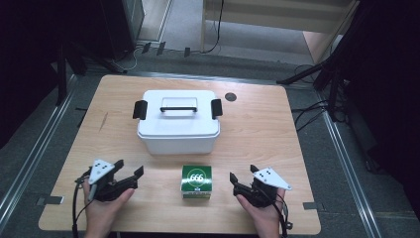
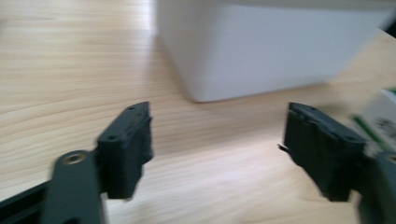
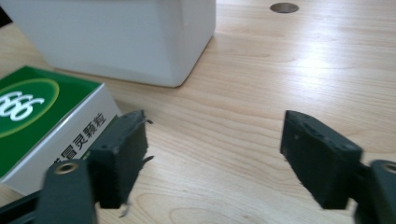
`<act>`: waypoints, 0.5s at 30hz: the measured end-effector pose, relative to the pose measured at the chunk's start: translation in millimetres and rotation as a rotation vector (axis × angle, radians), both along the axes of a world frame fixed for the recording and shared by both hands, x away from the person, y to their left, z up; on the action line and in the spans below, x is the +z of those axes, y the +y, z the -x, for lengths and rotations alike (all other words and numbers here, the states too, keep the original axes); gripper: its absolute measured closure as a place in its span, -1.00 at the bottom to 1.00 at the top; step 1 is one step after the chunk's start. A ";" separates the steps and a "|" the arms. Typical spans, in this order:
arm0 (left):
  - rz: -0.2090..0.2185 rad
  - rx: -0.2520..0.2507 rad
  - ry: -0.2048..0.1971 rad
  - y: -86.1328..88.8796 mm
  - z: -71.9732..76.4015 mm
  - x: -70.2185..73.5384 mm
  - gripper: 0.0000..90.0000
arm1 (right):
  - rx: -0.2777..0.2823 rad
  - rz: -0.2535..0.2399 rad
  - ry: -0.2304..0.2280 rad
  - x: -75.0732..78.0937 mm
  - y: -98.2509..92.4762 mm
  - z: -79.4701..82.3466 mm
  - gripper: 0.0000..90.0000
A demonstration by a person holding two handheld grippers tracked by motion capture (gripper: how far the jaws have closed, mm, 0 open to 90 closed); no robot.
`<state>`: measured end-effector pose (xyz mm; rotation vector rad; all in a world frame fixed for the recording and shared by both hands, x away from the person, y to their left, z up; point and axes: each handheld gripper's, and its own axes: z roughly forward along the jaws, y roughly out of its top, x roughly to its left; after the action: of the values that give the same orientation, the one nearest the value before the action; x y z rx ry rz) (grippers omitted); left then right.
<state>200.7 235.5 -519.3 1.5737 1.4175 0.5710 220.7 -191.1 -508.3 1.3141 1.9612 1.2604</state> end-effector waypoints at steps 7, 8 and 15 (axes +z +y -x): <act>0.009 0.092 0.006 36.8 -7.5 -5.2 -0.95 | 0.004 -0.008 -0.005 8.4 -16.3 -2.1 -0.79; 0.007 0.091 0.001 41.8 -8.0 -6.1 -0.95 | 0.009 -0.007 -0.007 9.3 -19.1 -2.5 -0.82; -0.017 0.134 -0.022 55.1 -9.9 -10.3 -1.00 | 0.024 -0.023 -0.012 16.6 -38.2 -6.1 -0.89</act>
<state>210.6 290.6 -529.7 1.4884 1.5130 0.6788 226.8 -229.3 -491.7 1.2950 1.9657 1.3029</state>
